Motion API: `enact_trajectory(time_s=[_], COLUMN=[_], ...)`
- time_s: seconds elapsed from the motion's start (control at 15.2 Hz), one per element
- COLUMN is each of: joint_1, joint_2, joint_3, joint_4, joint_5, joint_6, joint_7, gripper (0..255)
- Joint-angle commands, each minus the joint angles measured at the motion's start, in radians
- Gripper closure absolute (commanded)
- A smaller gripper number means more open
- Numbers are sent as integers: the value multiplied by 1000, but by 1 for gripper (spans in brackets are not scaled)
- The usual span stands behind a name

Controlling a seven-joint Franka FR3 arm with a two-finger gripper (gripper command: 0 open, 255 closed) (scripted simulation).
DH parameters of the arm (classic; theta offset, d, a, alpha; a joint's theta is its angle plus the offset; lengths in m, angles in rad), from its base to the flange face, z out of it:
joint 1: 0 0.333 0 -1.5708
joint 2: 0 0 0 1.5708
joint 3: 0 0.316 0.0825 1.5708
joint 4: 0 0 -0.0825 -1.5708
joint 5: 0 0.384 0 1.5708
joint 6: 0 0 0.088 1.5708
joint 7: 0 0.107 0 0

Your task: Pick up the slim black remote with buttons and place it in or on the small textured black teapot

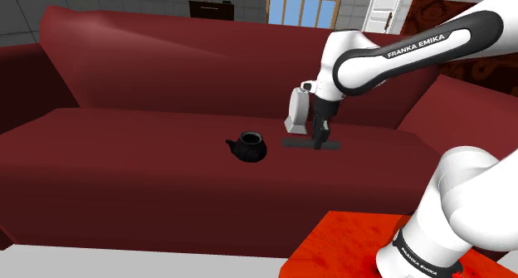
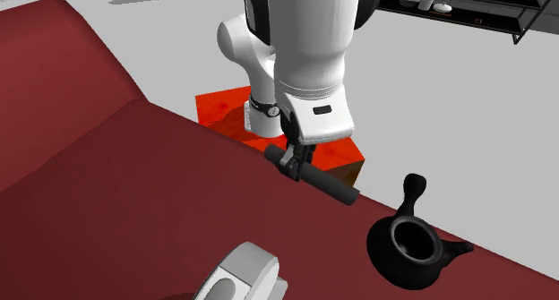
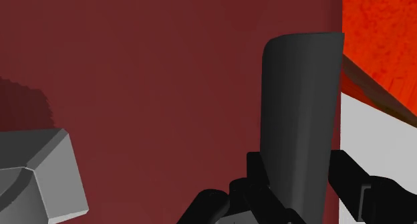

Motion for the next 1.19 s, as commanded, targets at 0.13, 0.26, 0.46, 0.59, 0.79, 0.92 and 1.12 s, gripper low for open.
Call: enact_trajectory(time_s=[0.13, 0.26, 0.46, 0.59, 0.79, 0.92, 1.12], joint_1=[2, 3, 3, 4, 5, 6, 7], joint_2=[-24, -35, -49, -57, -67, -72, -77], joint_3=[10, 14, 20, 23, 29, 32, 36], joint_4=[37, 57, 88, 109, 143, 166, 197], joint_5=[5, 6, 9, 11, 14, 16, 18], joint_6=[-61, -92, -137, -167, -210, -239, -274], joint_7=[5, 6, 7, 8, 9, 9, 10], gripper=[255, 255, 255, 255, 255, 255, 255])
